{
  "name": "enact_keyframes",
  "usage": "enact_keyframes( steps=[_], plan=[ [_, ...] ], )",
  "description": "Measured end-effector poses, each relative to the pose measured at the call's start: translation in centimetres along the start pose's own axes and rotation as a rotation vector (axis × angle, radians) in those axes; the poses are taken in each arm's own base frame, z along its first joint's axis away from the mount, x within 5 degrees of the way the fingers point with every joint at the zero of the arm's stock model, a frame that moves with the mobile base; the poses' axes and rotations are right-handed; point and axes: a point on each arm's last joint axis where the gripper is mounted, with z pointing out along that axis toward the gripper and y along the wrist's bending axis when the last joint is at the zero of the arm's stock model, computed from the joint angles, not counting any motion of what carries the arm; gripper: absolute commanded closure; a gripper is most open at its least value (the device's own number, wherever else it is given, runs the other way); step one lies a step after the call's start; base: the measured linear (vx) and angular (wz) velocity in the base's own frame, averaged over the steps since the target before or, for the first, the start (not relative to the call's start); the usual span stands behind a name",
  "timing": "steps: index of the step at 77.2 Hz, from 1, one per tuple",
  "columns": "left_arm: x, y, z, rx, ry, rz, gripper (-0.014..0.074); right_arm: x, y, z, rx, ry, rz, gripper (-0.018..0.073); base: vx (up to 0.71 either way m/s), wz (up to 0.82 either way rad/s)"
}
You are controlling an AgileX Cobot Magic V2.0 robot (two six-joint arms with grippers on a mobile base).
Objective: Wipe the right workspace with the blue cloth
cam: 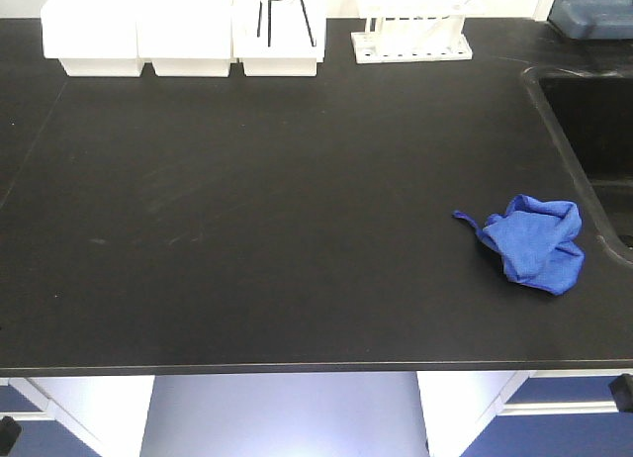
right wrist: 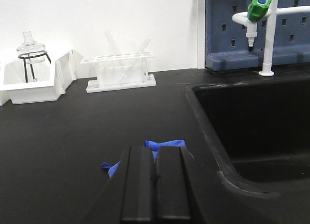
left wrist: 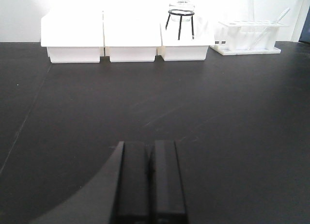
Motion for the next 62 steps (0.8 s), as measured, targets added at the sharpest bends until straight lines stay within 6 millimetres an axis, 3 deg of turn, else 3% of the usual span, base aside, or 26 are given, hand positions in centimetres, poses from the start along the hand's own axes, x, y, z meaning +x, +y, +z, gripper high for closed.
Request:
enact_keyframes(
  steps=[62],
  plan=[
    [0.0,0.0,0.0,0.0,0.0,0.0,0.0603,0.0,0.0,0.0,0.0,0.0,0.0,0.0564,0.0,0.0]
  ],
)
